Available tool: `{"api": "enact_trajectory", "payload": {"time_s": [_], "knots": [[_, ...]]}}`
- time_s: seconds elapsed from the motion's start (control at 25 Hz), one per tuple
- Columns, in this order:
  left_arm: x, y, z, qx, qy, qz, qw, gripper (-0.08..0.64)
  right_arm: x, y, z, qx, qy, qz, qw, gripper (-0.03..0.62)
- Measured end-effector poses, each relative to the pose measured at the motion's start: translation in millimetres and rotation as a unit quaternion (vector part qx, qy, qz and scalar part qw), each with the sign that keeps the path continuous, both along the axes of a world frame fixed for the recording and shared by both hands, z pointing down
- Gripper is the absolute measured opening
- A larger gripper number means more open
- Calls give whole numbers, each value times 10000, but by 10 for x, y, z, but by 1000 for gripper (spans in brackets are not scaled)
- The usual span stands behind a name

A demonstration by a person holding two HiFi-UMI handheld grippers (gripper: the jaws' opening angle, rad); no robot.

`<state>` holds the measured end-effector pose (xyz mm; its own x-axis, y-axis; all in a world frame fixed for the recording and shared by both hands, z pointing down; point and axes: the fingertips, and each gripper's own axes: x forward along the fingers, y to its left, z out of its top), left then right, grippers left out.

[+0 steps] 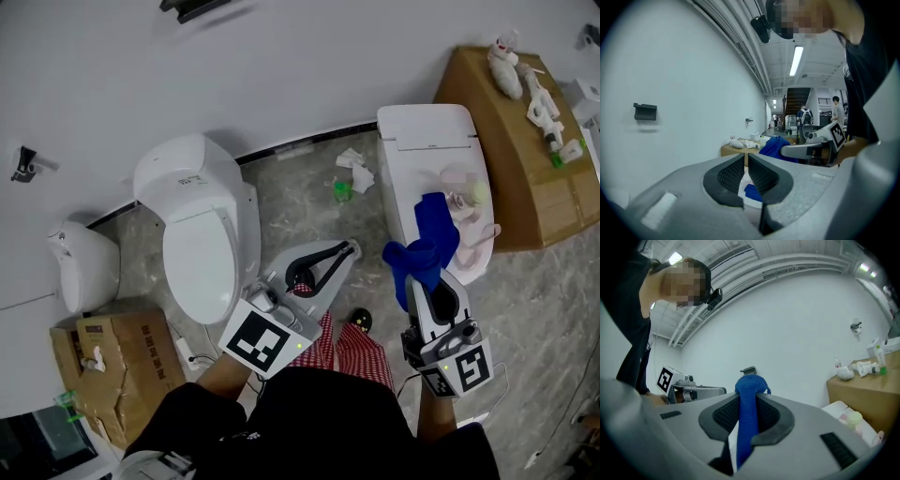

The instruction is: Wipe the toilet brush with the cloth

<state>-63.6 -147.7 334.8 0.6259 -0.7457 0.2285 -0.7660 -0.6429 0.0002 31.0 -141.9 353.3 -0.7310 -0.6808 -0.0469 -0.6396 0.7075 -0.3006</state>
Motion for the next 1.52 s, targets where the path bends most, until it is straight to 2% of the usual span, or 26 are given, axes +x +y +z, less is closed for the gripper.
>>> {"api": "enact_trajectory", "payload": {"time_s": [0.24, 0.52, 0.72, 1.0, 1.32, 1.52], "knots": [[-67, -175, 191, -121, -45, 58, 9999, 8, -80, -140, 80, -219, -271, 156, 9993, 64], [-79, -283, 495, -392, -27, 113, 9992, 8, -88, -227, 402, -293, 115, 211, 9993, 64], [-134, -391, 698, -587, -62, 71, 9982, 8, -102, -307, 523, -463, -41, 379, 9982, 64], [-168, -474, 994, -814, -56, -5, 9967, 8, -9, -343, 885, -590, 219, 517, 9967, 64], [-116, -466, 1452, -1240, -95, 163, 9921, 8, 10, -397, 1211, -791, 282, 605, 9946, 64], [-75, -459, 1670, -1314, -113, 268, 9909, 9, -33, -454, 1379, -775, 354, 578, 9947, 64]]}}
